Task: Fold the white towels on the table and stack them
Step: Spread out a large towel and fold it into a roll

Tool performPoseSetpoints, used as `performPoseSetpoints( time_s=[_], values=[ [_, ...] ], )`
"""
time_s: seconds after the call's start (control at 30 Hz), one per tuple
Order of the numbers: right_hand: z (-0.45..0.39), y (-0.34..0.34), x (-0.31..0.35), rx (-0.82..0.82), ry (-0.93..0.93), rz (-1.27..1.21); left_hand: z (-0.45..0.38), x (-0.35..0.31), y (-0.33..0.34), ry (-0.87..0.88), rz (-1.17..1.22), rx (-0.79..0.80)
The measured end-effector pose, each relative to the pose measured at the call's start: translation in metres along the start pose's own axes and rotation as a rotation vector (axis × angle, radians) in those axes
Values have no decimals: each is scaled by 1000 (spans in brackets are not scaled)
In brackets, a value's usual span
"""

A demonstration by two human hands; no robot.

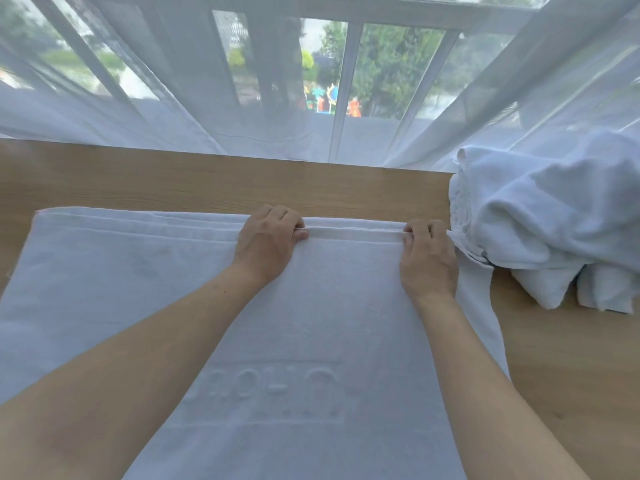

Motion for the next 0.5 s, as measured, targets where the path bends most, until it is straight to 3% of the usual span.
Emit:
performPoseSetpoints(
  time_s=[0.13, 0.37, 0.5],
  values=[
    [0, -6, -8, 0, -48, -14, -10, 4, -3, 30, 31, 79],
    [-8, -9, -11, 75, 65, 171, -15, 46, -23, 17, -61, 292],
    [-12, -15, -5, -35, 69, 197, -14, 49, -26, 128, 44, 150]
  ],
)
Point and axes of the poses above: each hand's wrist, its own z-axis away from the middle knuckle, its own y-axis out of the palm, x = y × z, the point moved 3 cm from there along -z, towards the middle knuckle, and after that the axes turned 1 degree about y, right-handed, at the moved point
